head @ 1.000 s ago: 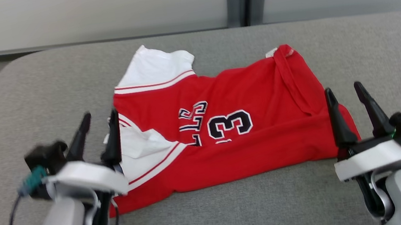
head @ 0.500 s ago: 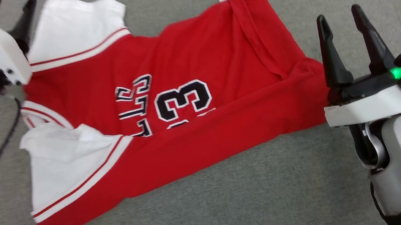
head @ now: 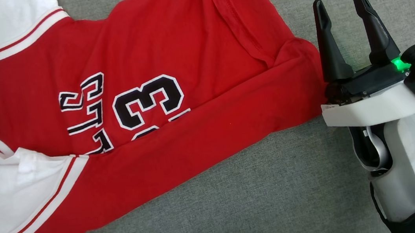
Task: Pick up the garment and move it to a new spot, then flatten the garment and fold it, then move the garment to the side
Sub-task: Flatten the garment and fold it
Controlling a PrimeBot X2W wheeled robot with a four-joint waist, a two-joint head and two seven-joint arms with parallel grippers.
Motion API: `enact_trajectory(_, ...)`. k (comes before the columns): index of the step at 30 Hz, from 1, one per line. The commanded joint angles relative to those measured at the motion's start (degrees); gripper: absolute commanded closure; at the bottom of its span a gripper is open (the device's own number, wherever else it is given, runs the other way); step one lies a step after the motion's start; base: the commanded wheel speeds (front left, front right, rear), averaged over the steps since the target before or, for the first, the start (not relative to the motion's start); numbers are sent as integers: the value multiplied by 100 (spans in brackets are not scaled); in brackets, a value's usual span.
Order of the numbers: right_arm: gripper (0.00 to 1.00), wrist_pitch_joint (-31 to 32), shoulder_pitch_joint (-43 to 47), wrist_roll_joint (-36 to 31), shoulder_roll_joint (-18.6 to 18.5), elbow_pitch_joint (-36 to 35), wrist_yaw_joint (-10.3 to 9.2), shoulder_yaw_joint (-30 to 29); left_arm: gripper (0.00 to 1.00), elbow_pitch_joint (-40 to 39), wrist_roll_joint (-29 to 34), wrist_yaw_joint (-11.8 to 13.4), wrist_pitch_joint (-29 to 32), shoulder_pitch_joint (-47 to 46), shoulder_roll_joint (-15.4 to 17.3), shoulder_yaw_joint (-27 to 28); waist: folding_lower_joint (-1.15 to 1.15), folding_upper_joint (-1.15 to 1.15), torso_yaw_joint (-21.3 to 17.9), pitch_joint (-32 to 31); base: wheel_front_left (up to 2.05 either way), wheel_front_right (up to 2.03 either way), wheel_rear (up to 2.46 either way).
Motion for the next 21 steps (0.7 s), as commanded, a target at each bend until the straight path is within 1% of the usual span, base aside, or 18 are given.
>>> enact_trajectory(1, 0, -29, -61, 25, -2, -12, 0, 20, 0, 51, -28, -7, -29, -122, 63, -60, 0, 0, -43, 48, 0, 0, 0)
enact_trajectory(7, 0, -69, -66, 55, 10, 41, 0, 22, 0, 248, -232, -7, -80, -304, 151, -481, 0, 0, -126, 142, 0, 0, 0)
enact_trajectory(12, 0, -83, -41, 54, 14, 79, 0, -1, 0, 404, -416, -8, 9, -344, 128, -812, 0, 0, -145, 168, 0, 0, 0)
enact_trajectory(13, 0, -78, -52, 59, 14, 85, 0, -13, 50, 423, -451, -7, 70, -314, 110, -922, 0, 0, -139, 169, 0, 0, 0)
enact_trajectory(14, 0, -65, -64, 58, 15, 87, 0, -27, 85, 429, -520, -8, 132, -280, 90, -1005, 0, 0, -128, 168, 0, 0, 0)
enact_trajectory(15, 0, -48, -78, 59, 14, 87, 0, -49, 100, 443, -571, -8, 65, -292, 95, -1011, 0, 0, -114, 171, 0, 0, 0)
enact_trajectory(17, 0, -12, -95, 35, 15, 89, 0, -82, 100, 532, -669, -5, -150, -370, 83, -959, 0, 0, -71, 166, 0, 0, 0)
enact_trajectory(21, 0, 66, -136, -52, 14, 117, 0, -168, 100, 614, -788, -5, -489, -462, 0, -1034, 0, 0, 57, 98, 0, 0, 0)
